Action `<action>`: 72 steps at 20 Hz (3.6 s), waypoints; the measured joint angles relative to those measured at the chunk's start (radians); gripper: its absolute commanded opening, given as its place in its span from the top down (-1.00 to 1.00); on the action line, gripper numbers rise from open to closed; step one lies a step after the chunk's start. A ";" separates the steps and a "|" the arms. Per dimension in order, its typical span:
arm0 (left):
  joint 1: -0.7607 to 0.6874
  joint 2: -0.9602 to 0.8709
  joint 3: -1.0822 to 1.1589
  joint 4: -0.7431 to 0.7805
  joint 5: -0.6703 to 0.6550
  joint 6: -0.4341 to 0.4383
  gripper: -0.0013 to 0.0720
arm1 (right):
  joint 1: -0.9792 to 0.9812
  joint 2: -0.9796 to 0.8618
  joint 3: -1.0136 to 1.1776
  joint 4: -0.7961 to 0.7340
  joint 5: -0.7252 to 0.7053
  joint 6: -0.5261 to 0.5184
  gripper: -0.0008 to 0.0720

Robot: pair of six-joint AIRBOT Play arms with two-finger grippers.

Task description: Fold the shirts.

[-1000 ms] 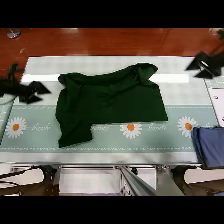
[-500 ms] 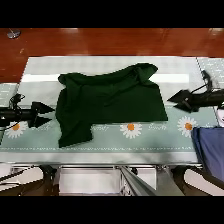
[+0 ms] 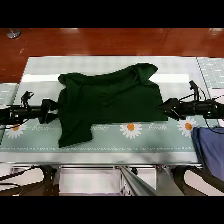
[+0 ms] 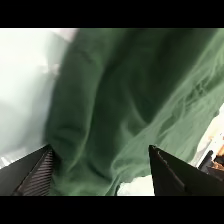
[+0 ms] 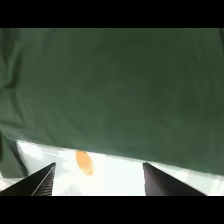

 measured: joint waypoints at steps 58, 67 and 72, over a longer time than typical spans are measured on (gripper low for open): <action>-0.312 0.829 1.091 0.775 -0.233 -0.269 0.93 | 0.138 0.500 1.269 -0.640 0.464 0.397 0.89; -0.349 0.542 0.716 0.829 -0.155 -0.320 0.93 | 0.139 0.340 0.780 -0.478 0.280 0.326 0.89; -0.350 0.228 0.664 0.780 -0.026 -0.342 0.93 | 0.140 0.020 0.686 -0.367 0.044 0.253 0.89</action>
